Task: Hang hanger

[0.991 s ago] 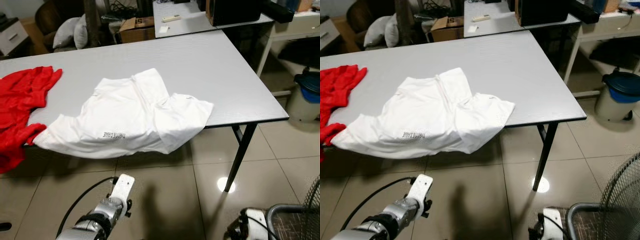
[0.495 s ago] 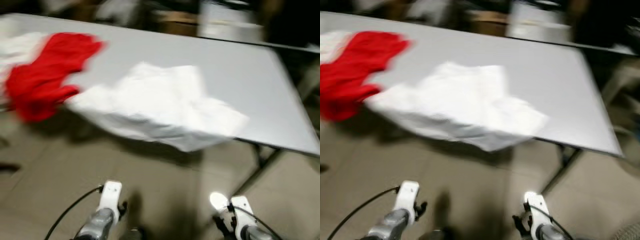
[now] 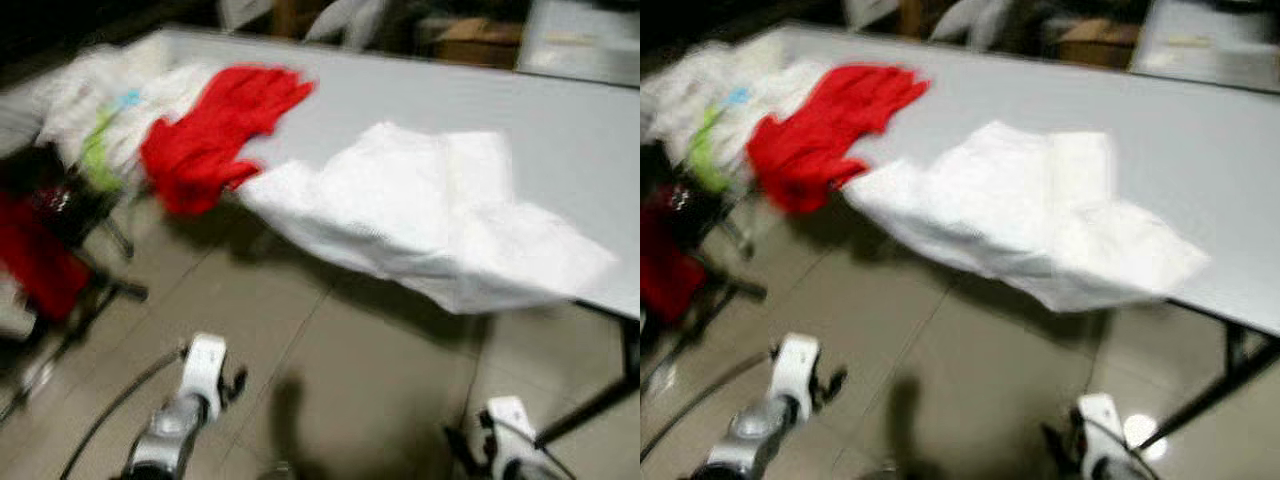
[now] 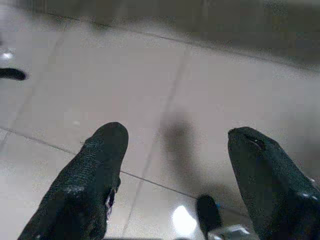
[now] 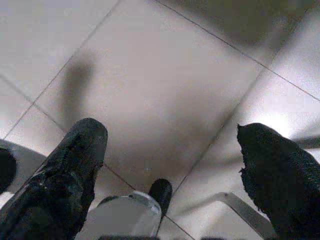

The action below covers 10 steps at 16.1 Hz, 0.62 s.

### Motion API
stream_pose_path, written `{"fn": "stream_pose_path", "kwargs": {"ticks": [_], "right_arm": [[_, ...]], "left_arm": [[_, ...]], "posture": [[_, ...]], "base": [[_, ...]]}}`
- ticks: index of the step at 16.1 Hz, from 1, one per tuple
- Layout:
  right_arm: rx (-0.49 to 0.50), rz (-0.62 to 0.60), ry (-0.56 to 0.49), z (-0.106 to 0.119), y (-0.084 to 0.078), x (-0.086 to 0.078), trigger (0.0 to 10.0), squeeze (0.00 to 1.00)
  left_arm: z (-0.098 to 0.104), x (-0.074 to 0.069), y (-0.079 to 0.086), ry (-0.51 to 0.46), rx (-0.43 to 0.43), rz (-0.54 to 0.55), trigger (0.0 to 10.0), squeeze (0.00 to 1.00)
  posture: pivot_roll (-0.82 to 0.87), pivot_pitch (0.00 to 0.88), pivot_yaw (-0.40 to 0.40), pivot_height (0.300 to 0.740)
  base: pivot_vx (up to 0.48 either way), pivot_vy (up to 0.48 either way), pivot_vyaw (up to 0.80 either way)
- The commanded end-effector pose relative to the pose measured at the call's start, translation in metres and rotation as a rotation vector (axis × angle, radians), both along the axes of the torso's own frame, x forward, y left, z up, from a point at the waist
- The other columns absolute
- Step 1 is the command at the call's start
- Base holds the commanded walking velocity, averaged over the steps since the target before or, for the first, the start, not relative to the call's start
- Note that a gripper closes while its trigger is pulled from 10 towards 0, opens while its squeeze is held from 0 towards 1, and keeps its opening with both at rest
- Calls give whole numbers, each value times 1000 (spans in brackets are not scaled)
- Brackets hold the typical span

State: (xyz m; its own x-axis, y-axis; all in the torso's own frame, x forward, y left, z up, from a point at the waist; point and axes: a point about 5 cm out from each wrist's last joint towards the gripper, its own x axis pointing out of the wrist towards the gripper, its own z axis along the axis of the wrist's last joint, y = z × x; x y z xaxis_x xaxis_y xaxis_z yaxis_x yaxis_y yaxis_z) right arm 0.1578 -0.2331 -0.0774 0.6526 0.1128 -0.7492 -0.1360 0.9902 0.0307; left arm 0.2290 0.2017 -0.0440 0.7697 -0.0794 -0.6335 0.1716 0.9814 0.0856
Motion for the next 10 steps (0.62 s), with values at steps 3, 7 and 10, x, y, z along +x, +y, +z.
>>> {"fn": "stream_pose_path", "kwargs": {"ticks": [3, 7, 10], "right_arm": [[-31, -11, 30, 0, 1, 6, 10000, 1000], [-20, 103, 15, 3, 4, 10, 10000, 1000], [-26, 145, 20, 3, 4, 10, 10000, 1000]], "left_arm": [[-6, 1, -18, 40, 31, -40, 10000, 0], [-6, -1, -20, 35, -64, 52, 10000, 27], [-9, -8, -16, 36, -57, 87, 10000, 39]], "posture": [[-77, 0, 67, 740], [-25, 0, 22, 740], [-11, 0, 14, 740]], "base": [[0, 0, 800], [0, 0, 800], [376, 0, 800]]}}
